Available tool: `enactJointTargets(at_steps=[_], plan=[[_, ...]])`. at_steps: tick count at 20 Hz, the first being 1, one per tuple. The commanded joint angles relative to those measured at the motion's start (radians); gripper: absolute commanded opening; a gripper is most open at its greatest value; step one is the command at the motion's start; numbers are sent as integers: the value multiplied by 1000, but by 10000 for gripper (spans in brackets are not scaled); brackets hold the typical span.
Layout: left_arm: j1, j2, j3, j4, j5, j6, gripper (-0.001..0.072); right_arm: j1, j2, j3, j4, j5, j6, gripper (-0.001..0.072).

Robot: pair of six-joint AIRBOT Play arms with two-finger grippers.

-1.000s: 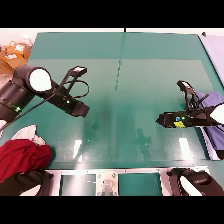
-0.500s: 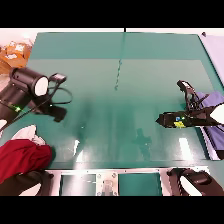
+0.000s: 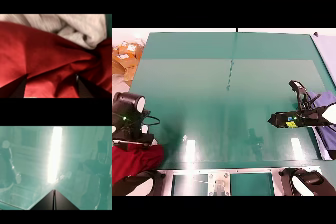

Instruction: Fold the shirts.

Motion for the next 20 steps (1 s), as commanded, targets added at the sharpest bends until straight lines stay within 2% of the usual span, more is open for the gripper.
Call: enactJointTargets(at_steps=[1,2,3,4,7,10,13,16,20], plan=[[25,-12,-69,-27,52,13,559,1,1,0,0,0,0,16],[25,-24,-97,-31,71,17,336,1,1,0,0,0,0,16],[25,-37,-112,-28,84,53,18,1,1,0,0,0,0,16],[25,-42,-111,-4,92,84,19,1,1,0,0,0,0,16],[20,-31,8,48,45,95,18,1,1,0,0,0,0,16],[-60,-3,295,32,0,83,18,1,1,0,0,0,0,16],[-213,1,668,-69,1,74,17,1,1,0,0,0,0,16],[-395,0,951,-224,145,59,17,1,1,0,0,0,0,16],[-558,-8,1032,-504,445,164,17,1,1,0,0,0,0,16]])
